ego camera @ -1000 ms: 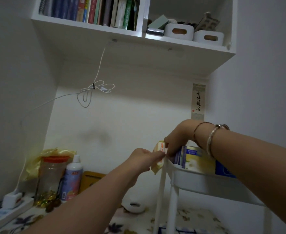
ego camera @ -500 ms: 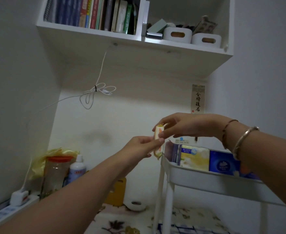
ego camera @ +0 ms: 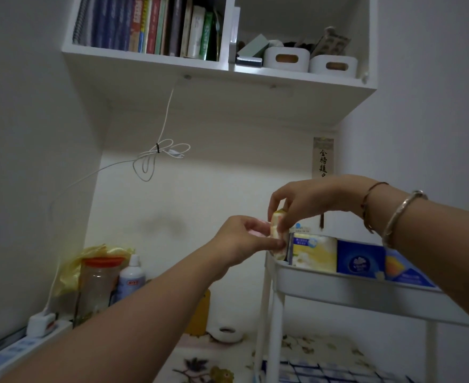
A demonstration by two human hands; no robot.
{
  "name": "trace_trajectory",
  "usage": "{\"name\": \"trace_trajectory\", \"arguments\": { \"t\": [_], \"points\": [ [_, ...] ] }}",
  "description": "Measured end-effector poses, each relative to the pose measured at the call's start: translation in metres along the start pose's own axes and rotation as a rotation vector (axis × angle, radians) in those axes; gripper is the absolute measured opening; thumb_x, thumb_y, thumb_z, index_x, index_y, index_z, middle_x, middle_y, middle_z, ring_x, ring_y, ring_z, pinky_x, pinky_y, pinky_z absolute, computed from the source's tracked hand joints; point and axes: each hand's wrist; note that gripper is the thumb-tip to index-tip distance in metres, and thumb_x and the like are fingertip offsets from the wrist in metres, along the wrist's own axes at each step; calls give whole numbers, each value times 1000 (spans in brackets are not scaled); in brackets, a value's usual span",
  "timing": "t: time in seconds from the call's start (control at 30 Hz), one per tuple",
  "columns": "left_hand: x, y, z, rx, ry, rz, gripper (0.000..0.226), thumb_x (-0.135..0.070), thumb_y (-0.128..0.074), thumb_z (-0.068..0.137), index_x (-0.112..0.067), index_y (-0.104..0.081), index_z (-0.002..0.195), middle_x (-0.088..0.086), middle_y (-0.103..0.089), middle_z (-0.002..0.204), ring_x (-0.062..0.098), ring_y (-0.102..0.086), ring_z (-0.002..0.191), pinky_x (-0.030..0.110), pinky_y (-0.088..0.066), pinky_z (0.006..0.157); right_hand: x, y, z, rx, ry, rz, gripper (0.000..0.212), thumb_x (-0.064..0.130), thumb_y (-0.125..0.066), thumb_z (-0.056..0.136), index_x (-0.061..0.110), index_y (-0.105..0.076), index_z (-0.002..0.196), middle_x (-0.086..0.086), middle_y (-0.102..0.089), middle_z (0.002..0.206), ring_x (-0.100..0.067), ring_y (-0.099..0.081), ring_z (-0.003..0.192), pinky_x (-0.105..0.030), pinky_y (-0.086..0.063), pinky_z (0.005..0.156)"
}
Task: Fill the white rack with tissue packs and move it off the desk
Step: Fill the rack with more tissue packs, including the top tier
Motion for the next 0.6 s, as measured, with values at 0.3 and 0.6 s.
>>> {"name": "trace_trajectory", "arguments": {
  "t": [0.3, 0.6],
  "points": [
    [0, -9, 7, -103, 25, 276, 29, -30, -84, 70, -15, -71, 91, 0, -68, 102, 19, -60, 99, 34, -53, 84, 4, -17, 10, -69, 18, -89, 35, 21, -71, 81, 24, -62, 115, 8, -58, 101, -4, -51, 80, -18, -39, 61],
    [14, 3, -4, -15, 76, -24, 15, -26, -70, 85, -17, -72, 96, -3, -68, 111, 14, -59, 105, 25, -45, 83, 3, -16, 3, 117, -77, -105, 39, 35, -56, 93, 20, -60, 129, 2, -57, 132, -19, -49, 123, -36, -36, 108]
  ]
}}
Point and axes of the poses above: each hand's wrist, its own z-axis towards the middle knuckle, its own y-axis out of the back of the hand, x = y × z
